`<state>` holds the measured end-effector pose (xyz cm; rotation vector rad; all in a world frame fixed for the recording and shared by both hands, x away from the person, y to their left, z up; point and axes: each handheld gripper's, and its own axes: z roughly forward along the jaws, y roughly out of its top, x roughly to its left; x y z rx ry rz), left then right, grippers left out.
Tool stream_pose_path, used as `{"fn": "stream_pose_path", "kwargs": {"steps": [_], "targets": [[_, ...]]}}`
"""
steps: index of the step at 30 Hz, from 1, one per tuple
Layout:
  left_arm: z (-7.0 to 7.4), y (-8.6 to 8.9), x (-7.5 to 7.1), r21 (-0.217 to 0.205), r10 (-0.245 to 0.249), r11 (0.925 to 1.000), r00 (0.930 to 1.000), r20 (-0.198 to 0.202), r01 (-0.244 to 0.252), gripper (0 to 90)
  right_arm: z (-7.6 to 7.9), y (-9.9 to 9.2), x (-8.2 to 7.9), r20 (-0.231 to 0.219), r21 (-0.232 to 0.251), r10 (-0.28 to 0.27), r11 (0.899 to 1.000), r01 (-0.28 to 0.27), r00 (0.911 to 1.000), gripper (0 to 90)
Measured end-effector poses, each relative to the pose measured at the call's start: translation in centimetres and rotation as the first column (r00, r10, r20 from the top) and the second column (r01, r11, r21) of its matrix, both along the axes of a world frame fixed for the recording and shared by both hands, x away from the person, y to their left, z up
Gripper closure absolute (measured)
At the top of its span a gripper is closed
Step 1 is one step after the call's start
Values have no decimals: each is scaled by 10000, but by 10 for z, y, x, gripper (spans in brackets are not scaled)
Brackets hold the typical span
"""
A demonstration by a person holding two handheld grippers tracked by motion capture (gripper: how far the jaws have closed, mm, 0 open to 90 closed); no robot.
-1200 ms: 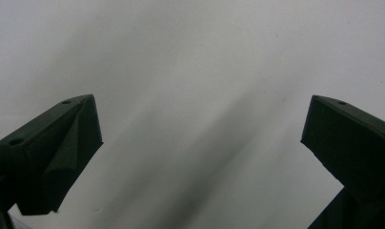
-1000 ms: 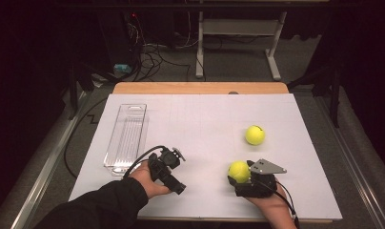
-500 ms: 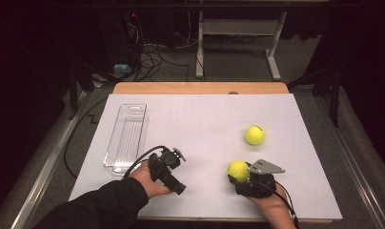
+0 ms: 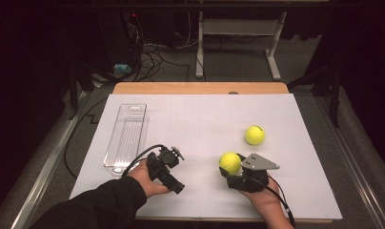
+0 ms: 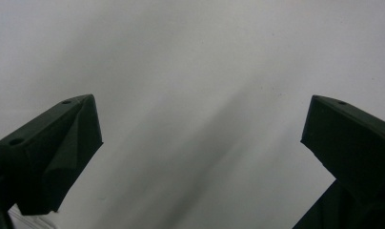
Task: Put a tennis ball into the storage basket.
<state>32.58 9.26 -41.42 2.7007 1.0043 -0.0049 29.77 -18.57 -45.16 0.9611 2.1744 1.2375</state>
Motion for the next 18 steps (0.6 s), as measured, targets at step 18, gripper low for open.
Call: {"fn": "stream_pose_path", "kwargs": {"steps": [18], "targets": [[15,-2,-4,26,-111,9999,9998,168,111,5,-1,50,4,261,298,1046,9940,-1054,9942,273]]}}
